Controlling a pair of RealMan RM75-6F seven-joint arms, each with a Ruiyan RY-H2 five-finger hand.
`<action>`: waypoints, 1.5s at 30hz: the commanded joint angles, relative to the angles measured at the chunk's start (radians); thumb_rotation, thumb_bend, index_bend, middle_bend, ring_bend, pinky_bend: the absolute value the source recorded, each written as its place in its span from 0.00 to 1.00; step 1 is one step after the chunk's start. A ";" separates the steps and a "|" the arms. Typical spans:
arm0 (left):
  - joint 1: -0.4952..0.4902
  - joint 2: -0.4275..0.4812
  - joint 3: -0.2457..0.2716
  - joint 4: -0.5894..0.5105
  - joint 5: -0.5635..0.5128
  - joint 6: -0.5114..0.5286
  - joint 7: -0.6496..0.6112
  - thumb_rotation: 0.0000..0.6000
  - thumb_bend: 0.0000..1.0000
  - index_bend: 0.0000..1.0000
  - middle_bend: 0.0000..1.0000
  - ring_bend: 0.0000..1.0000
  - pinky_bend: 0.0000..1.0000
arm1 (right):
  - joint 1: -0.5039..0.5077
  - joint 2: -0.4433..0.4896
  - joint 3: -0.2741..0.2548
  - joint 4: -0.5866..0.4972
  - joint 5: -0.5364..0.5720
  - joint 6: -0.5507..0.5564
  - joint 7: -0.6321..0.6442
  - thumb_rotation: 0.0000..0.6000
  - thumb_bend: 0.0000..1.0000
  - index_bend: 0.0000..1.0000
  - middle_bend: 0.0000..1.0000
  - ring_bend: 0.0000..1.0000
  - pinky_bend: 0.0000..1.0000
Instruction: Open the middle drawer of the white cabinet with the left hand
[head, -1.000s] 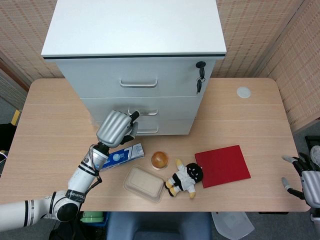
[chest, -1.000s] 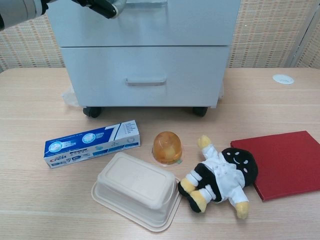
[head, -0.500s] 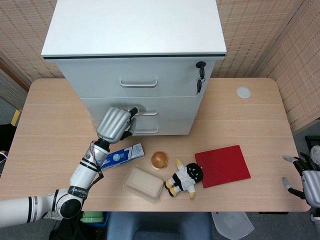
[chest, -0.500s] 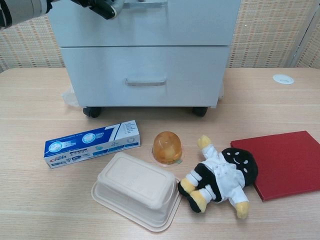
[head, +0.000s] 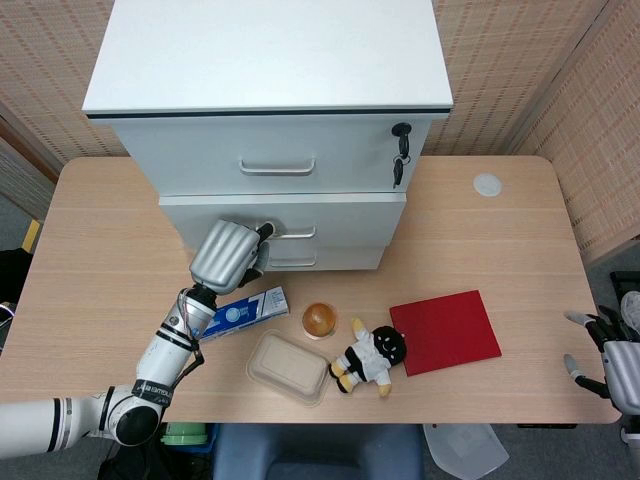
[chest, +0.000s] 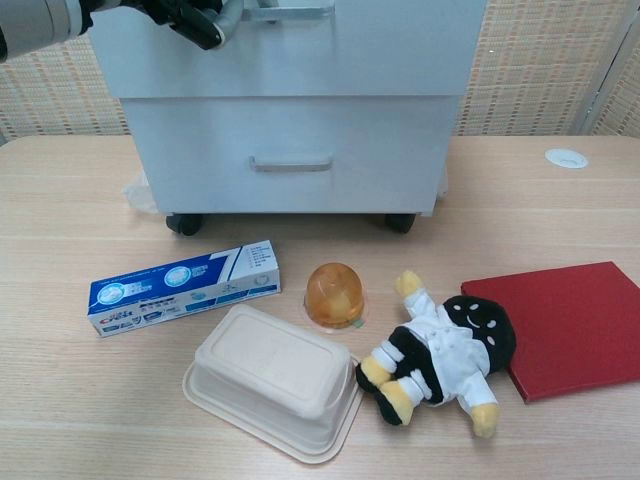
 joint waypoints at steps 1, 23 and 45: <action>0.001 0.004 0.006 -0.011 0.004 0.012 0.004 1.00 0.70 0.36 1.00 0.99 1.00 | 0.001 0.000 0.000 -0.001 -0.001 0.000 -0.001 1.00 0.31 0.23 0.28 0.23 0.24; 0.028 0.039 0.063 -0.132 0.010 0.104 0.091 1.00 0.70 0.36 1.00 0.99 1.00 | 0.010 -0.005 0.002 -0.005 0.000 -0.015 -0.015 1.00 0.31 0.23 0.29 0.24 0.24; 0.059 0.052 0.112 -0.217 0.056 0.151 0.128 1.00 0.70 0.37 1.00 0.99 1.00 | 0.011 -0.006 -0.003 -0.015 -0.002 -0.017 -0.029 1.00 0.31 0.23 0.29 0.24 0.25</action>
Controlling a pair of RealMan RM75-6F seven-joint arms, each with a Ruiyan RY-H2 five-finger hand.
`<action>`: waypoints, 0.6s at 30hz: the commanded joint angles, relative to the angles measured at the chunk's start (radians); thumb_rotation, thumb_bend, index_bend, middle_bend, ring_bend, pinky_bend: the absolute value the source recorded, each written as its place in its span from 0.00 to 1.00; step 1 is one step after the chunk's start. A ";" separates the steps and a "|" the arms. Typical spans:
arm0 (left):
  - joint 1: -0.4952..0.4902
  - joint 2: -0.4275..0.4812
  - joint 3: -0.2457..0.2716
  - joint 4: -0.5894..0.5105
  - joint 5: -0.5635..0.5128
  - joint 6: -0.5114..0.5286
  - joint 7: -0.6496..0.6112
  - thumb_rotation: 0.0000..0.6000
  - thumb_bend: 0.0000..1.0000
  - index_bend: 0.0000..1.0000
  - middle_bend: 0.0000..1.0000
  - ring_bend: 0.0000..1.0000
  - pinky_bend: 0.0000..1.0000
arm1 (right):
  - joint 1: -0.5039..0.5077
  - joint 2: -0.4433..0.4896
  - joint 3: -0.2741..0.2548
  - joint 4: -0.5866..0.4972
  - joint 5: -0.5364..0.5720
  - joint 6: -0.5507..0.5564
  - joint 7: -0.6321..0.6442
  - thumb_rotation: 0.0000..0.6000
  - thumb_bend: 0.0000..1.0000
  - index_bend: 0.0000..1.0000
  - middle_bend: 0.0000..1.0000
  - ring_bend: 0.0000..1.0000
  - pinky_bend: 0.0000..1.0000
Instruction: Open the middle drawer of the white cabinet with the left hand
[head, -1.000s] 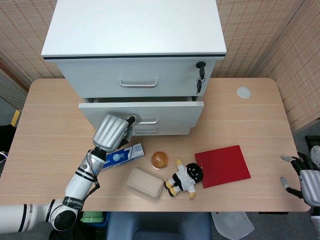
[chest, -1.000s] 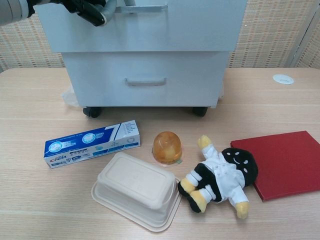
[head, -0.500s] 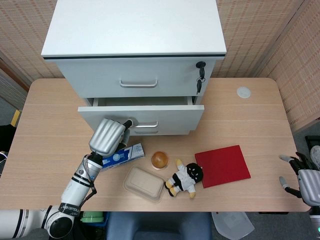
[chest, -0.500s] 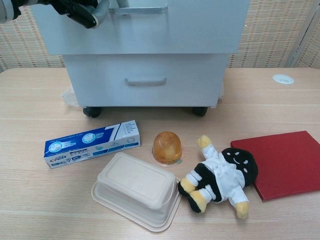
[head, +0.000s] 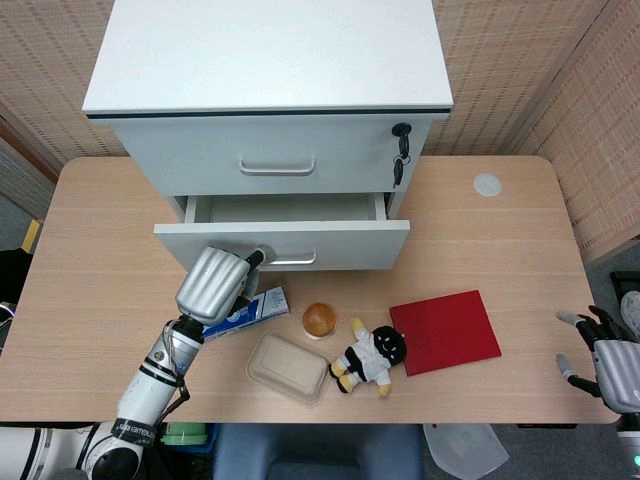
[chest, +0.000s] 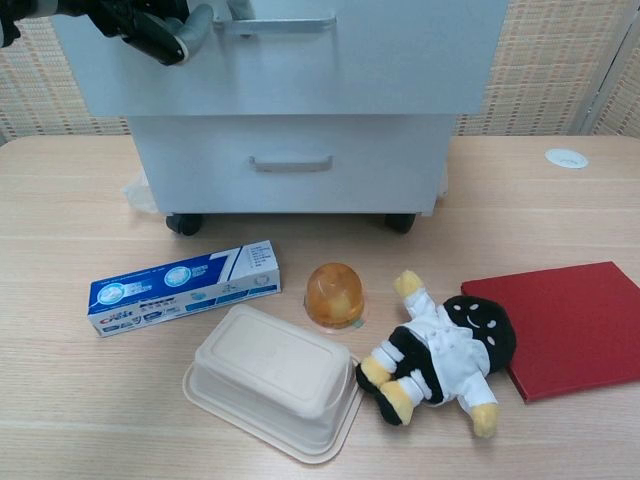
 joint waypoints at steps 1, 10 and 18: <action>0.005 -0.001 0.006 -0.010 0.010 0.005 0.004 1.00 0.70 0.37 1.00 0.99 1.00 | 0.000 0.000 0.000 -0.001 0.000 0.000 0.000 1.00 0.31 0.23 0.29 0.24 0.25; 0.020 0.005 0.024 -0.046 0.029 0.020 0.024 1.00 0.70 0.37 1.00 0.99 1.00 | -0.001 0.002 0.000 -0.002 -0.001 0.003 -0.001 1.00 0.31 0.23 0.29 0.25 0.25; 0.035 0.012 0.033 -0.074 0.045 0.032 0.033 1.00 0.70 0.37 1.00 0.99 1.00 | -0.001 0.000 0.000 0.001 -0.002 0.004 0.001 1.00 0.31 0.23 0.29 0.25 0.25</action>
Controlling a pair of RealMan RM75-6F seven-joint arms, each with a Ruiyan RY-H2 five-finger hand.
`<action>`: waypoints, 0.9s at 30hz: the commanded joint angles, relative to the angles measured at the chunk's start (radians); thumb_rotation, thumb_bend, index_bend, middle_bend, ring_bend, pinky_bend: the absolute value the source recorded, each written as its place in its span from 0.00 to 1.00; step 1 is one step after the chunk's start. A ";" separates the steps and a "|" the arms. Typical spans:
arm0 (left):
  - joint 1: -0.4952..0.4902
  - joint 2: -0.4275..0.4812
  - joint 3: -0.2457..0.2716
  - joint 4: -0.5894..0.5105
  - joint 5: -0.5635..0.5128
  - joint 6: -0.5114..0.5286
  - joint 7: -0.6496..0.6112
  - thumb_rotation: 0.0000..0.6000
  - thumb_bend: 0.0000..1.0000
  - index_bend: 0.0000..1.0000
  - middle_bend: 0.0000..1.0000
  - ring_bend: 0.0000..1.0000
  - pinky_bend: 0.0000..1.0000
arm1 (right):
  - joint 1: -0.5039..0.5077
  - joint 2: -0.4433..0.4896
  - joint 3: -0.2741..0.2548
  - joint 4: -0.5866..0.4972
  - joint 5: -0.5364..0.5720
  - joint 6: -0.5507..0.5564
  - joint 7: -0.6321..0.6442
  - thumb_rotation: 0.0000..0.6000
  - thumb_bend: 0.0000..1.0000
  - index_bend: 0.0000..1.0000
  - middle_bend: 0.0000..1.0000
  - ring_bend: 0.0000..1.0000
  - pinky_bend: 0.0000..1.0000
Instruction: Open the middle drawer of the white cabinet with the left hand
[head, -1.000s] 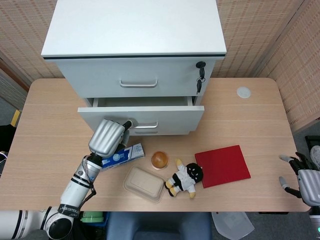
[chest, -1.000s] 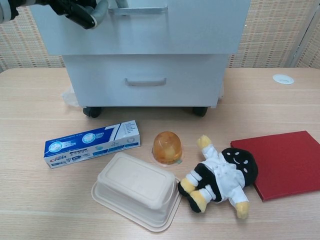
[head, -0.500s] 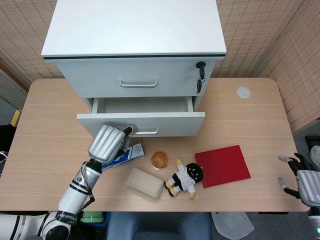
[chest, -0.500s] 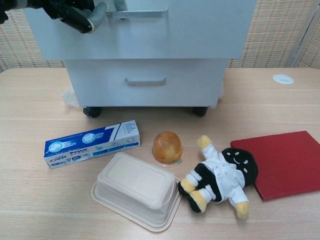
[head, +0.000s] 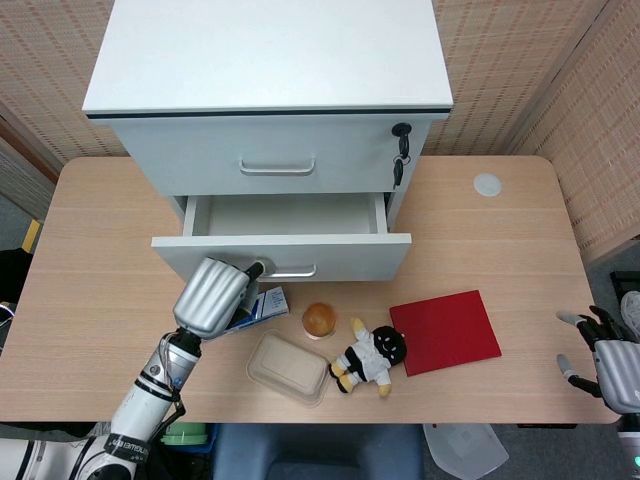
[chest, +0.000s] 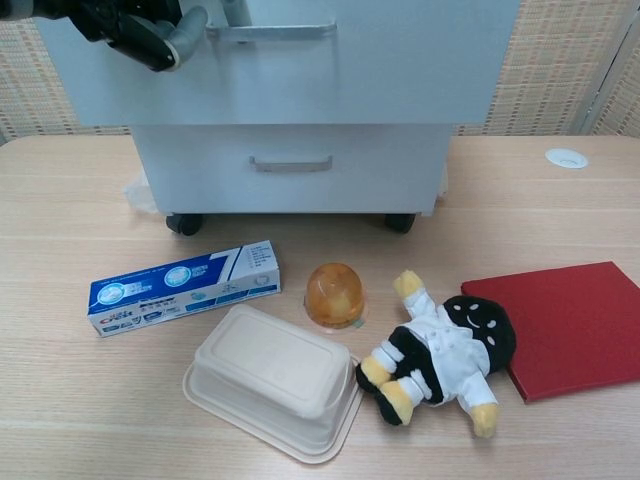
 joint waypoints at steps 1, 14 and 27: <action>0.005 0.003 0.003 -0.006 0.006 0.002 0.001 1.00 0.70 0.37 1.00 0.99 1.00 | 0.001 0.000 0.000 0.001 0.000 -0.001 0.000 1.00 0.31 0.23 0.29 0.25 0.25; 0.028 0.010 0.020 -0.037 0.031 0.017 0.017 1.00 0.70 0.37 1.00 0.99 1.00 | 0.001 0.000 0.000 0.000 -0.001 0.000 -0.001 1.00 0.32 0.23 0.29 0.25 0.25; 0.051 0.017 0.039 -0.068 0.050 0.026 0.040 1.00 0.70 0.37 1.00 0.99 1.00 | 0.000 -0.003 0.000 0.004 -0.001 0.001 0.002 1.00 0.32 0.23 0.29 0.26 0.25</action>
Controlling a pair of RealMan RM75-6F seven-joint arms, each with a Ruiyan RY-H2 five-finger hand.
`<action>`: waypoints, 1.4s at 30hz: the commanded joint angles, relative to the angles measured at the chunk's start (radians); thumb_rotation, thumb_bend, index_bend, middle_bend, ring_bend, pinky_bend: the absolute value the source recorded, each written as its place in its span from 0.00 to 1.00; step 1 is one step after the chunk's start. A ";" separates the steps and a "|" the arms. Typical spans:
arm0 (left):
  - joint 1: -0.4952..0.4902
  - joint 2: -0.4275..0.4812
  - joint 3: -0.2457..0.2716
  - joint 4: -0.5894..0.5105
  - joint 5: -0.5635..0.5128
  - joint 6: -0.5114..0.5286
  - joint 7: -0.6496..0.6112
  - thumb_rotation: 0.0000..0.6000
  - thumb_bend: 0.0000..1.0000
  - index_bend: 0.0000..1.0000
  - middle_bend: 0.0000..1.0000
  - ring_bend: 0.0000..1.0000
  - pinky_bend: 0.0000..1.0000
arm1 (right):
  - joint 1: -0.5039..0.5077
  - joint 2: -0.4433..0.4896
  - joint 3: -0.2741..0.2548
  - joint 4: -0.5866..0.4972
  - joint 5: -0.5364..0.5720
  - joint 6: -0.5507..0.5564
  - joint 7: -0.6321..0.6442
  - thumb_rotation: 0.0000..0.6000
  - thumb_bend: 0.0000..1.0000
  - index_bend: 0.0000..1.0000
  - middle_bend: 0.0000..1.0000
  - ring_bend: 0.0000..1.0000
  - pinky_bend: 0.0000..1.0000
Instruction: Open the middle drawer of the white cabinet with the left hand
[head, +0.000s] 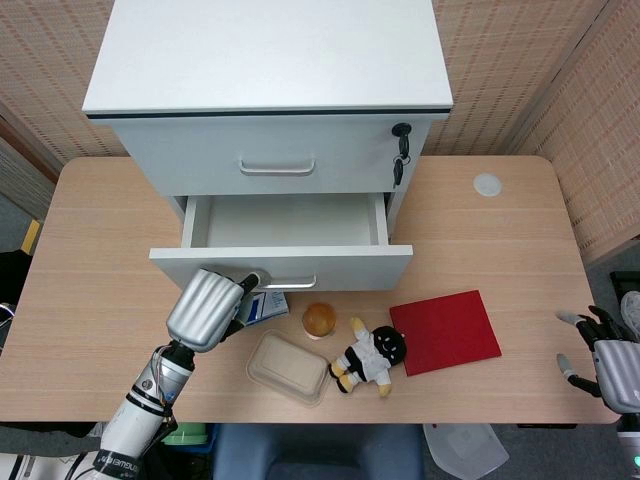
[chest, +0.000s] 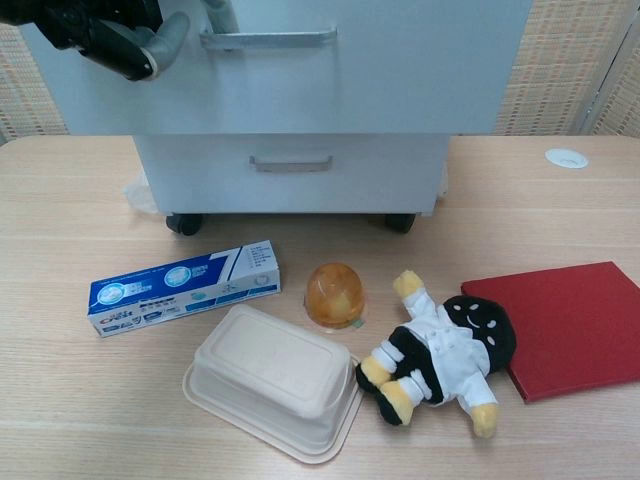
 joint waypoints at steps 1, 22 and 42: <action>0.006 0.002 0.004 -0.006 0.007 0.005 0.001 1.00 0.70 0.37 1.00 0.99 1.00 | 0.000 -0.001 0.000 0.000 0.001 0.000 0.001 1.00 0.32 0.23 0.29 0.26 0.25; 0.065 0.016 0.047 -0.051 0.085 0.025 0.017 1.00 0.70 0.37 1.00 0.99 1.00 | 0.001 -0.002 -0.001 -0.002 -0.001 -0.002 -0.003 1.00 0.32 0.23 0.29 0.26 0.25; 0.130 0.026 0.073 -0.072 0.182 0.043 0.011 1.00 0.70 0.37 1.00 0.99 1.00 | 0.001 -0.004 -0.004 0.000 -0.005 -0.001 -0.004 1.00 0.32 0.23 0.29 0.26 0.25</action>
